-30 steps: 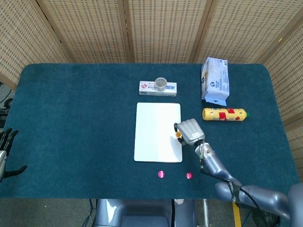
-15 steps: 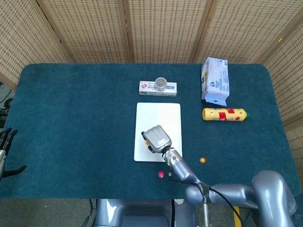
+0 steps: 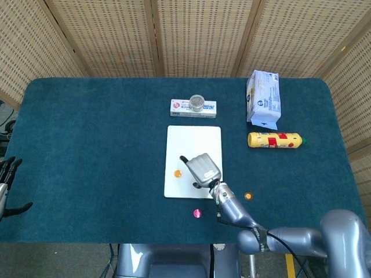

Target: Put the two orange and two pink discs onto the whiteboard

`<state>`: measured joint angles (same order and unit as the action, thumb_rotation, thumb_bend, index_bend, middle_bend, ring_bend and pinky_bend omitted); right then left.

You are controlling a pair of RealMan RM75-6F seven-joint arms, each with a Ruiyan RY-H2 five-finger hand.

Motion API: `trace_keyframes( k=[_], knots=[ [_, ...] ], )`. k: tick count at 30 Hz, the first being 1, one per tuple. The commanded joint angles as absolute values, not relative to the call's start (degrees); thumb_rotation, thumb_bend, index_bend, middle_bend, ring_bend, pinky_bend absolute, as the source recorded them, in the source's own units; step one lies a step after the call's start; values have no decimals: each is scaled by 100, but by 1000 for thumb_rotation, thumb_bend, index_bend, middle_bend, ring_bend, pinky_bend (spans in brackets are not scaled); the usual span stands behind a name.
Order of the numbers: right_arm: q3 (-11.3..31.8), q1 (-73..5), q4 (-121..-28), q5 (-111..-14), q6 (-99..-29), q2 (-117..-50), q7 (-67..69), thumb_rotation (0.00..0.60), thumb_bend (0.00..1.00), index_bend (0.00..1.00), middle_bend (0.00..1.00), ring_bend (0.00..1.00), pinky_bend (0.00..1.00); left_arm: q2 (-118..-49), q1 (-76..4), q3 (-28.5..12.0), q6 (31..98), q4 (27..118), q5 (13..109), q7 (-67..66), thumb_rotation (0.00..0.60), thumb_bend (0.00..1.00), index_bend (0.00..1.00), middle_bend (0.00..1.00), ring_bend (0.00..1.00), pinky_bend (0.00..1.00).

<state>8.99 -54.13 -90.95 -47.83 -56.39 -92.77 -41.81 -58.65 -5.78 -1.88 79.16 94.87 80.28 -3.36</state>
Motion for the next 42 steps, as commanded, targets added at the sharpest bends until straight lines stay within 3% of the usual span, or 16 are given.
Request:
trace_keyframes(
  k=[1,10,15,42],
  knots=[
    [361,-4862,-9304,-5573,-5759,-8681,-3474,600,260,320,980,908,1000,-5887,-549,-185,7988,9497,8053,-381,600,0,0,0,0,0],
    [-491,-3917,-8894,-7063,-5903,-7898,-1671,600,261,379,982,913,1000,-5901,-526,-143,8057,9539,8156,-447,600,0,0,0,0,0],
    [-780,-3544,-8649,-7679,-6115,-7753,-1089,600,328,382,982,913,1000,-5934,-527,-120,8058,9536,8187,-537,600,0,0,0,0,0],
    [-521,-3211,-8035,-8009,-5746,-8162,-1026,600,337,386,982,913,1000,-5960,-533,-124,8055,9559,8165,-614,600,0,0,0,0,0]
  ],
)
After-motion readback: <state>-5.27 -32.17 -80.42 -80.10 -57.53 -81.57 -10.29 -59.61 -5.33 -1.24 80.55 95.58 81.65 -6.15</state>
